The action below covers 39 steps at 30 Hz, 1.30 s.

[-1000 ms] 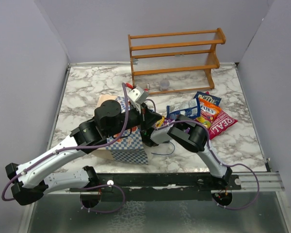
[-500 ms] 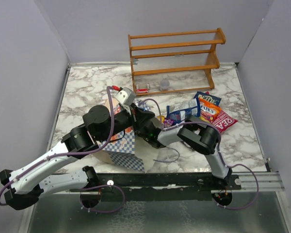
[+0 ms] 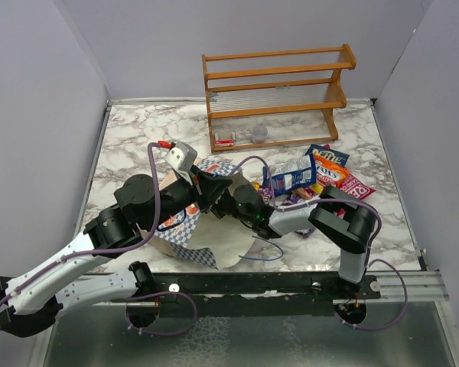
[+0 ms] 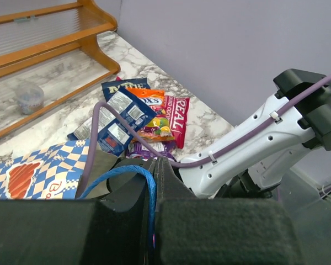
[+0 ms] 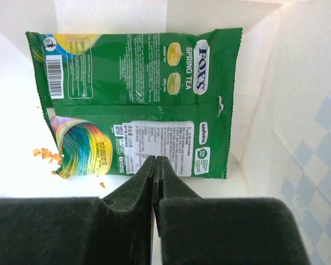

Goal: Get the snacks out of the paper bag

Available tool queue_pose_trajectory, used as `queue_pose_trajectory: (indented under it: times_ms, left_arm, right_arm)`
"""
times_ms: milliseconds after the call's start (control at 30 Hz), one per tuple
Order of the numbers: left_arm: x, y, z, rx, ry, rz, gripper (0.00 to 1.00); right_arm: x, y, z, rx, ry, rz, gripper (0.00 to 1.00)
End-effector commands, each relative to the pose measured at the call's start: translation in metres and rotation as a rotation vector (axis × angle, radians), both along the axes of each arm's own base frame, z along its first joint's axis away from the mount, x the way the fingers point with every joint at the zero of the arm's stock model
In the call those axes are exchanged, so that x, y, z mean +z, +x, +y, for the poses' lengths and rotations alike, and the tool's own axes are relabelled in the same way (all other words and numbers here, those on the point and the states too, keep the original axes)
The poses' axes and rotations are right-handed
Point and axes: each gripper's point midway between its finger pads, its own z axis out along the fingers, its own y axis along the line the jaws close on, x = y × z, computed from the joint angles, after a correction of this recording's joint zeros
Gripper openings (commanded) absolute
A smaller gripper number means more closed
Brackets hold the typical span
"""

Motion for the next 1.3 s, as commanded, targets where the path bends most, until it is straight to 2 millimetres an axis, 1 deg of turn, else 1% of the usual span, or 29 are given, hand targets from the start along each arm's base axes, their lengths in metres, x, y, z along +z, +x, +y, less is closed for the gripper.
queue_pose_trajectory:
  times_ms: [0,33,67,200,267,333,367,433,600,667,767,867,967,1033,1100,1167,1267]
  left_arm:
    - [0.008,-0.006,-0.005,-0.038,-0.033,-0.01,0.0]
    - [0.009,-0.008,-0.008,-0.055,-0.039,-0.01,0.0]
    - [0.011,-0.011,-0.011,-0.077,-0.045,-0.013,0.0]
    - [0.018,-0.024,-0.026,-0.183,-0.069,-0.015,0.0]
    - [0.019,-0.029,-0.034,-0.233,-0.068,-0.007,0.0]
    - [0.015,-0.033,-0.042,-0.276,-0.054,0.01,0.0]
    - [0.011,-0.033,-0.046,-0.286,-0.043,0.019,0.0]
    - [0.007,-0.031,-0.051,-0.291,-0.033,0.025,0.0]
    - [0.011,-0.027,-0.058,-0.292,-0.048,0.009,0.0]
    - [0.014,-0.028,-0.06,-0.302,-0.057,0.01,0.0]
    - [0.02,-0.03,-0.061,-0.314,-0.07,0.012,0.0]
    - [0.023,-0.03,-0.057,-0.303,-0.083,0.008,0.0]
    - [0.023,-0.03,-0.05,-0.277,-0.091,0.006,0.0]
    - [0.021,-0.029,-0.046,-0.261,-0.092,0.009,0.0]
    - [0.021,-0.029,-0.043,-0.25,-0.096,0.01,0.0]
    - [0.02,-0.028,-0.04,-0.241,-0.098,0.014,0.0]
    - [0.02,-0.028,-0.037,-0.228,-0.099,0.015,0.0]
  right_arm:
    - [0.001,0.011,-0.006,-0.074,0.001,-0.007,0.08]
    - [-0.004,0.013,-0.005,-0.083,-0.01,0.001,0.17]
    - [-0.004,0.017,-0.001,-0.09,-0.018,0.006,0.28]
    - [-0.011,0.023,0.009,-0.096,-0.033,0.018,0.54]
    - [-0.011,0.019,0.018,-0.058,-0.028,0.001,0.72]
    - [-0.007,0.009,0.029,0.003,-0.014,-0.031,0.99]
    - [-0.007,0.004,0.034,0.033,-0.012,-0.039,1.0]
    - [-0.01,-0.003,0.044,0.076,-0.015,-0.04,0.99]
    - [-0.032,-0.011,0.066,0.109,-0.034,-0.015,0.99]
    - [-0.046,-0.004,0.072,0.078,-0.057,-0.01,0.99]
    - [-0.076,0.016,0.072,-0.017,-0.133,-0.002,0.99]
    - [-0.091,0.03,0.068,-0.087,-0.18,-0.025,0.98]
    - [-0.095,0.035,0.066,-0.107,-0.192,-0.046,0.89]
    - [-0.094,0.035,0.067,-0.103,-0.188,-0.059,0.76]
    - [-0.09,0.034,0.069,-0.088,-0.175,-0.064,0.62]
    - [-0.083,0.034,0.072,-0.081,-0.16,-0.069,0.48]
    - [-0.07,0.035,0.077,-0.077,-0.133,-0.085,0.35]
